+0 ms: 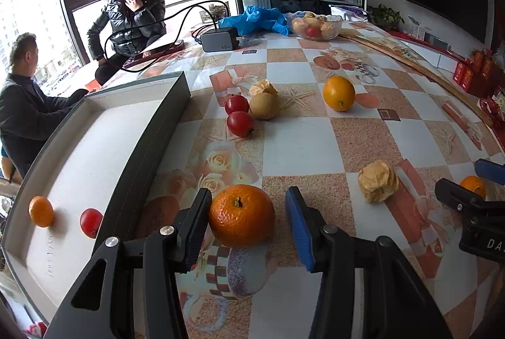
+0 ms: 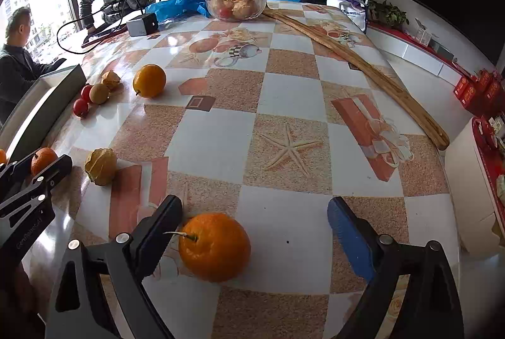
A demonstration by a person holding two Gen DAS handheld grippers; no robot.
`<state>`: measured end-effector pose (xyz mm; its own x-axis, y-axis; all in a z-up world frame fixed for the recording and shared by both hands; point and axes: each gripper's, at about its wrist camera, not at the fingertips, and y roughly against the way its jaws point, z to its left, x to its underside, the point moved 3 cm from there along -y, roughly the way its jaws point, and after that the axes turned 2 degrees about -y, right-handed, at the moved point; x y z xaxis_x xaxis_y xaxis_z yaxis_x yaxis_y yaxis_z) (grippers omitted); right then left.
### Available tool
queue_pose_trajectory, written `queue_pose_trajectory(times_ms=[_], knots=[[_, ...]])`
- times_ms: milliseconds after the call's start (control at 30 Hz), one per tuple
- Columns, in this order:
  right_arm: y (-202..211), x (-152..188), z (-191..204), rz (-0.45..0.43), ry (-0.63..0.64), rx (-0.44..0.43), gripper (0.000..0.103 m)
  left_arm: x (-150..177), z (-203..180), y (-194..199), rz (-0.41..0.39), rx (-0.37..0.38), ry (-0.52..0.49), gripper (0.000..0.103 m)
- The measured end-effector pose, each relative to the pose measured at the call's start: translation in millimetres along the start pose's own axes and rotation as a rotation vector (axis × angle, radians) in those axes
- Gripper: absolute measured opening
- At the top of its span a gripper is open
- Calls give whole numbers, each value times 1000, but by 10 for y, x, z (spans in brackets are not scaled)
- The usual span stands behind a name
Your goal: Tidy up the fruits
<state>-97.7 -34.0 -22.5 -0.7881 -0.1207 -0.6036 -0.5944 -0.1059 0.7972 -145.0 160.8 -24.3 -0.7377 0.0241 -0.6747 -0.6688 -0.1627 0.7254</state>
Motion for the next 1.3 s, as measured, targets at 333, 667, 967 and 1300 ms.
queue_pose_trajectory(times_ms=[333,667,967,1300], knots=[[-24,9,11,17,3,-4,103,0,-2,2,-1,-4,-3,53],[-24,11,9,18,3,-4,103,-2,0,3,-3,-8,-8,53],[-22,18,5,17,3,-4,103,-1,-3,4,-4,-8,-7,53],[-20,17,7,17,3,-4,103,0,-3,4,-4,-8,-8,53]])
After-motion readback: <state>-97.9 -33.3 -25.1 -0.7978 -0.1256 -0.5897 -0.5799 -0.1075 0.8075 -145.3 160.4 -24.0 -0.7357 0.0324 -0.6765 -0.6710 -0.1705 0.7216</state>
